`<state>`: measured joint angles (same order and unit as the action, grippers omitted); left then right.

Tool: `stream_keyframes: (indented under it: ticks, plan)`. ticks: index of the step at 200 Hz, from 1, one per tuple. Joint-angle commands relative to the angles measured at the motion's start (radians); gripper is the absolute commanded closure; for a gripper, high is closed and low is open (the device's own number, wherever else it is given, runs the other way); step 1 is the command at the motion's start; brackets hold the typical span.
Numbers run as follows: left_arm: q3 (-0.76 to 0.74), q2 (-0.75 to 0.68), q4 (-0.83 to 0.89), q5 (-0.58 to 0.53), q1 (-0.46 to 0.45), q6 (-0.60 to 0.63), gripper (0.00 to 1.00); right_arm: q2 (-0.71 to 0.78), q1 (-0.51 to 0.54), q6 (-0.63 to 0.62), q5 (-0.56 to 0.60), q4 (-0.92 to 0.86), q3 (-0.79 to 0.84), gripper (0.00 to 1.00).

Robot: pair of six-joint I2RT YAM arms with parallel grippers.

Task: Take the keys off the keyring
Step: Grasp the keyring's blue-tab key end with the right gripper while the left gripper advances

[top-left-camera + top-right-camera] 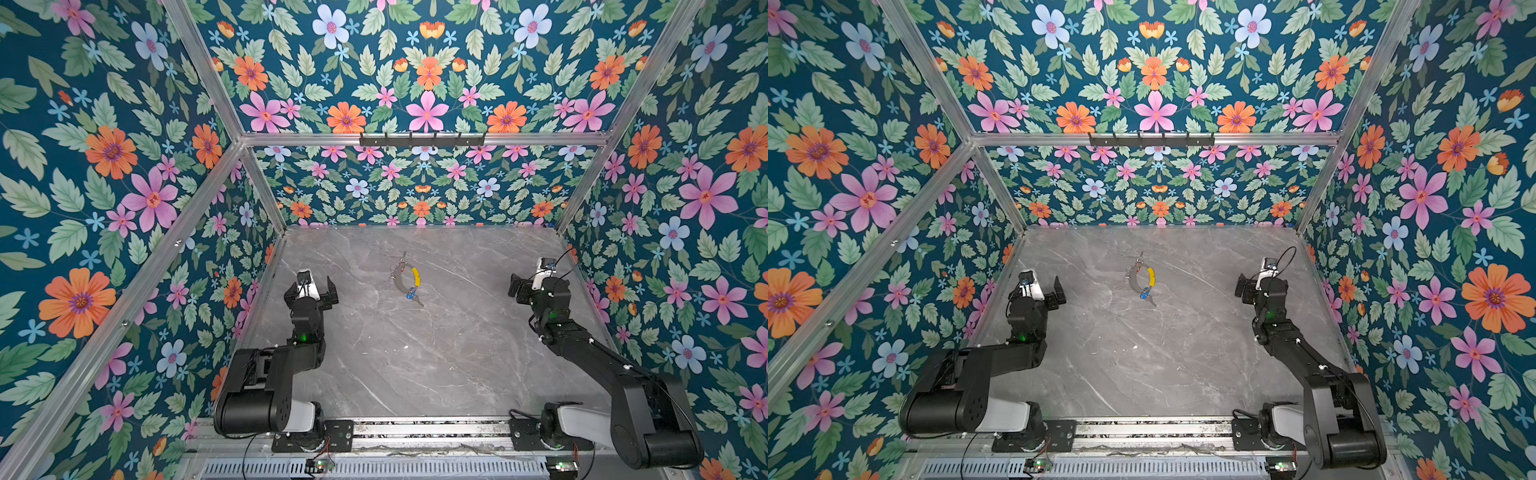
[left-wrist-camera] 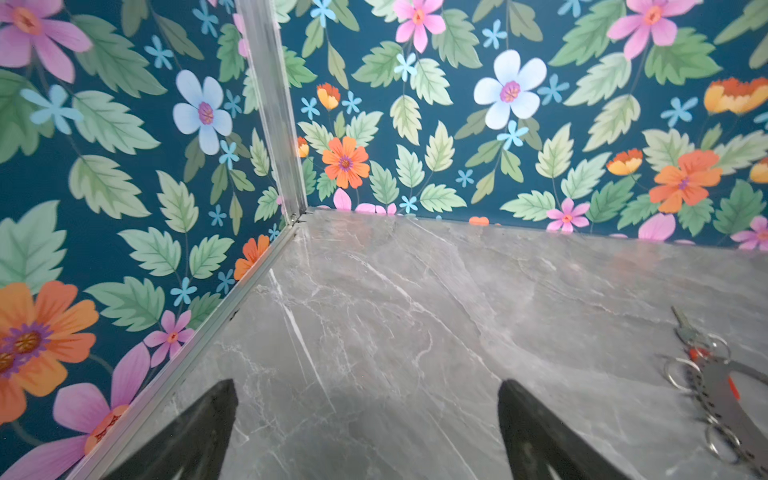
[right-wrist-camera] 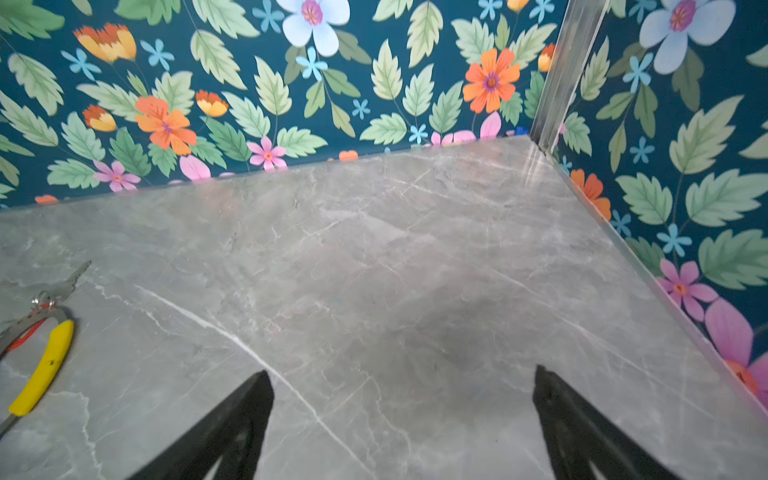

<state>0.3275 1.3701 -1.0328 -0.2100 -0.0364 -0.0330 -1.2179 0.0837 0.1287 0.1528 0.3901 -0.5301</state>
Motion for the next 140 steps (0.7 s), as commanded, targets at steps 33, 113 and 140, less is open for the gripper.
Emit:
stream_keyframes:
  ticks: [33,113,140]
  plan:
    - [-0.001,-0.146,0.090,-0.201,0.001,-0.498,0.00,0.116,0.074,0.385,0.167,-0.166,-0.050,0.01]
    - [-0.112,-0.262,-0.116,-0.023,0.020,-0.857,0.00,0.022,0.029,0.616,-0.529,-0.043,-0.078,0.10]
    - [-0.173,-0.209,-0.396,0.091,0.032,-0.942,0.00,-0.120,0.236,0.462,-0.435,-0.231,-0.248,0.14]
